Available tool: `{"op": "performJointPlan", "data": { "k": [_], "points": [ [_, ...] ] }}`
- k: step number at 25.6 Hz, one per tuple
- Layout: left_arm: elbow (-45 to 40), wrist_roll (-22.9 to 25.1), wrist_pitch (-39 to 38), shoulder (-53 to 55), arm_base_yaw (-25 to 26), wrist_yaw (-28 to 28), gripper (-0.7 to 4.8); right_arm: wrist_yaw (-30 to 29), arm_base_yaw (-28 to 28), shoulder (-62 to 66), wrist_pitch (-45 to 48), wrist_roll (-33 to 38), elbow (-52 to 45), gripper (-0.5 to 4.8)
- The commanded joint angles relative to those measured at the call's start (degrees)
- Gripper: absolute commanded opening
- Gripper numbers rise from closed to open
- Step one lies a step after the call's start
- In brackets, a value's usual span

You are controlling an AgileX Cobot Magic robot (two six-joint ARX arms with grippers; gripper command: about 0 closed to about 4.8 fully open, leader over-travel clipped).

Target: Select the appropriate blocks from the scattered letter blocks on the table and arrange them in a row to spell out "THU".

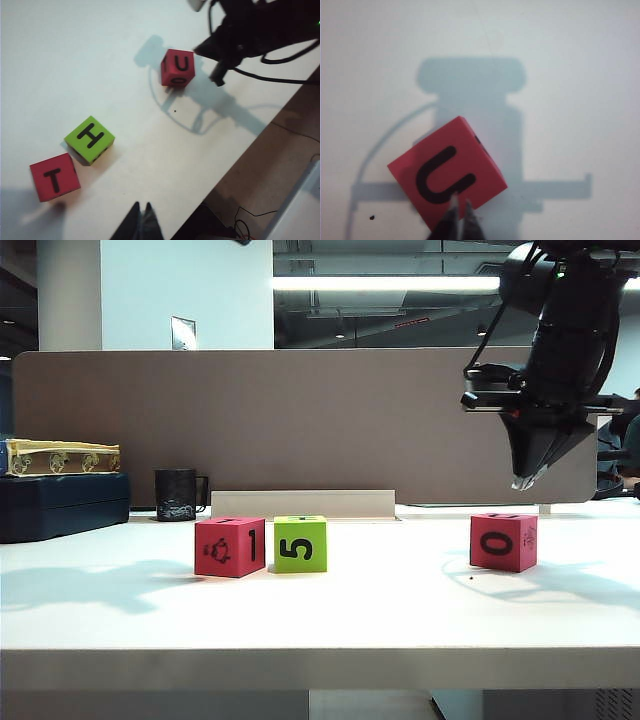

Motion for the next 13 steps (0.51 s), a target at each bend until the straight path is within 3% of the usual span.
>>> {"op": "performJointPlan", "data": {
  "k": [1, 4, 10, 13],
  "points": [
    [0.13, 0.37, 0.61, -0.74, -0.17, 0.5, -0.06, -0.48, 0.09, 1.11, -0.44, -0.15, 0.2, 1.74],
    [0.13, 0.35, 0.57, -0.96, -0.17, 0.5, -0.06, -1.73, 0.09, 1.68, -0.83, -0.15, 0.22, 2.22],
    [0.13, 0.37, 0.59, -1.07, -0.17, 0.48, -0.06, -1.81, 0.2, 2.6, 0.07, -0.13, 0.28, 3.99],
    [0.13, 0.37, 0.76, -1.05, -0.17, 0.46, -0.06, -1.84, 0.2, 2.75, -0.37, -0.13, 0.26, 4.1]
  ]
}}
